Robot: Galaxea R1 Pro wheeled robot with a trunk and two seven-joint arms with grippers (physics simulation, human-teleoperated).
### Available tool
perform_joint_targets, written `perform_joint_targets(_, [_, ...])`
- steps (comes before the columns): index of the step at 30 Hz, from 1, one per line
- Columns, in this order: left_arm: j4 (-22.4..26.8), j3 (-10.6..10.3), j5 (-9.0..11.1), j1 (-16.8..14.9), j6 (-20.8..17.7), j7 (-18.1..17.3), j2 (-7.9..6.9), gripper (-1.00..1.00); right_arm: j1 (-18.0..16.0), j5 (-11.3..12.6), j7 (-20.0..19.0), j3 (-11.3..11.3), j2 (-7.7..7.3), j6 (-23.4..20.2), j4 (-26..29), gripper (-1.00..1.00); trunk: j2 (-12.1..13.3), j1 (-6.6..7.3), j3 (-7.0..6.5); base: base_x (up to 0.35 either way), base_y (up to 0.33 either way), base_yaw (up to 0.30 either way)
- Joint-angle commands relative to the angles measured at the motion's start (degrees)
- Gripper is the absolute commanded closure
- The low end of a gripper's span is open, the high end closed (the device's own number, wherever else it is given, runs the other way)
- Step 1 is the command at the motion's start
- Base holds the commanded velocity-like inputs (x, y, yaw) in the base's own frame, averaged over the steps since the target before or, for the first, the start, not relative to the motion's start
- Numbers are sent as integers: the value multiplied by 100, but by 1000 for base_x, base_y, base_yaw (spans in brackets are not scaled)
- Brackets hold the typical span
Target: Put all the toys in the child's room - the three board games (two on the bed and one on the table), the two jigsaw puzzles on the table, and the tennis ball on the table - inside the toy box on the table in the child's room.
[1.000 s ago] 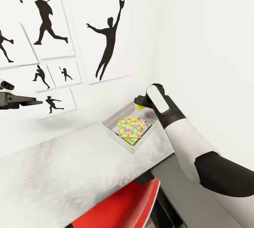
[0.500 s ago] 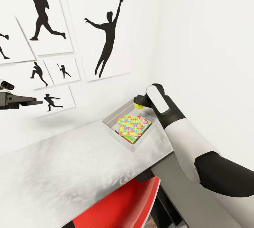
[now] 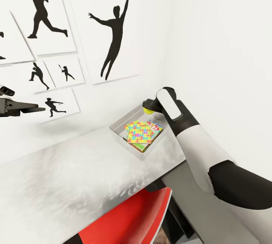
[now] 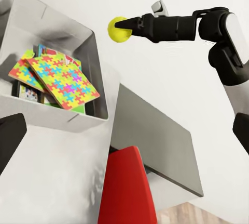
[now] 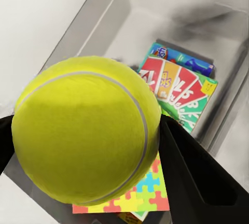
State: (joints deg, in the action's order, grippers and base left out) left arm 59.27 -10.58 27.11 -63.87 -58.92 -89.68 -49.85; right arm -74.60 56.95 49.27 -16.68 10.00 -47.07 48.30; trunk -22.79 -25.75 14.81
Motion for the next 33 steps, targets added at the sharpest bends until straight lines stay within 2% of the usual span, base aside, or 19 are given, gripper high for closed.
perform_joint_targets(1, [-4, -23, 3, -12, -60, -32, -7, -100, -61, 65, 74, -9, 0, 5, 0, 100, -13, -4, 22, 0, 0, 0])
perform_joint_targets(8, [-3, -22, -1, -11, -58, -32, -7, -100, -284, 63, 74, -15, 0, 5, -11, 100, -13, -4, 87, 0, 0, 0])
perform_joint_targets(25, [-3, 9, 30, -17, -70, -32, -78, -100, -386, 62, 74, -14, 0, 5, -7, 100, -13, -4, 246, 0, 0, 0])
perform_joint_targets(33, [-3, 264, 39, -19, -82, -32, -91, -100, -633, 62, 74, -19, 0, -4, -5, 100, -13, -4, 321, 0, 0, 0])
